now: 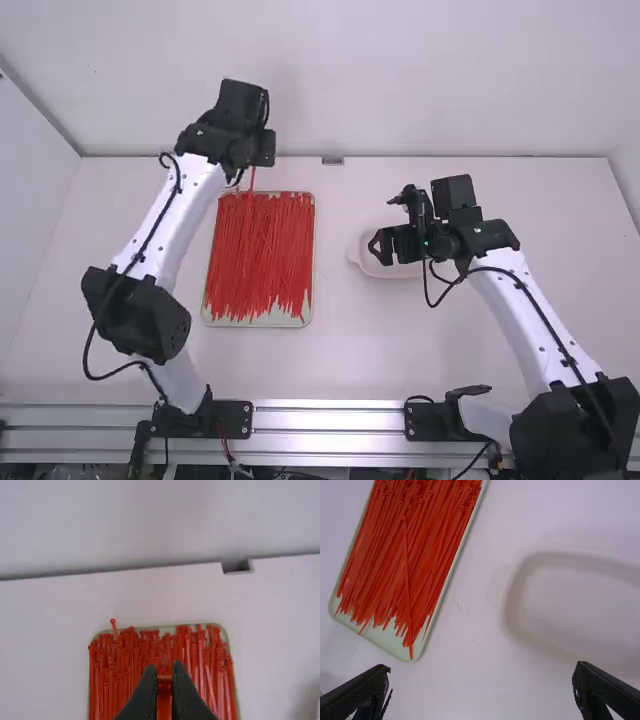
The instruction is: Fasten the cable tie
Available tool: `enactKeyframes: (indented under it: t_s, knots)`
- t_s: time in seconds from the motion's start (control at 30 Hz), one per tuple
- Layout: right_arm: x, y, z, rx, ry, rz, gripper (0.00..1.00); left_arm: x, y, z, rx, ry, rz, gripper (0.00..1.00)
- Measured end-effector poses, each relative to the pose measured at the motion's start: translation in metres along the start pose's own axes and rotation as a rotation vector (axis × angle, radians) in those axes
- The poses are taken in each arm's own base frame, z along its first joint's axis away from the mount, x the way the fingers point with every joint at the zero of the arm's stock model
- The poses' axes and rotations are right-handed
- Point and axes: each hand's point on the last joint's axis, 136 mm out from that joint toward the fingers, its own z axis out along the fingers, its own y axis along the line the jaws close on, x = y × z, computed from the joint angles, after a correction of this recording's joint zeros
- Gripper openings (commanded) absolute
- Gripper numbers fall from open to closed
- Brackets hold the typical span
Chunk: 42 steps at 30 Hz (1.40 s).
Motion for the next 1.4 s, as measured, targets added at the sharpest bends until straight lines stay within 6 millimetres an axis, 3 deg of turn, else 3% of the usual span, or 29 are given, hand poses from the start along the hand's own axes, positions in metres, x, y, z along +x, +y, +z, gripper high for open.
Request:
enactKeyframes:
  t_s: [0.2,0.5,0.7,1.0,1.2,1.4]
  knots:
    - [-0.001,0.003,0.0,-0.019,-0.003,-0.002,0.98,0.036,0.0,-0.001,0.026,0.024,0.003,0.02]
    - [-0.012,0.02,-0.001,-0.116,-0.05,-0.024,0.98,0.048,-0.013,-0.038,0.158,-0.069,-0.014,0.02]
    - [-0.028,0.049,-0.002,-0.224,-0.114,-0.1,0.98,0.059,-0.03,-0.054,0.285,-0.114,-0.034,0.02]
    - [-0.046,0.096,-0.004,-0.356,-0.195,-0.204,0.98,0.047,-0.067,-0.082,0.532,-0.204,-0.015,0.02]
    - [-0.06,0.109,-0.008,-0.392,-0.251,-0.207,0.98,0.038,-0.087,-0.098,0.669,-0.244,-0.006,0.02]
    - [-0.077,0.113,-0.015,-0.411,-0.313,-0.168,0.98,0.013,-0.098,-0.118,0.784,-0.32,-0.09,0.02]
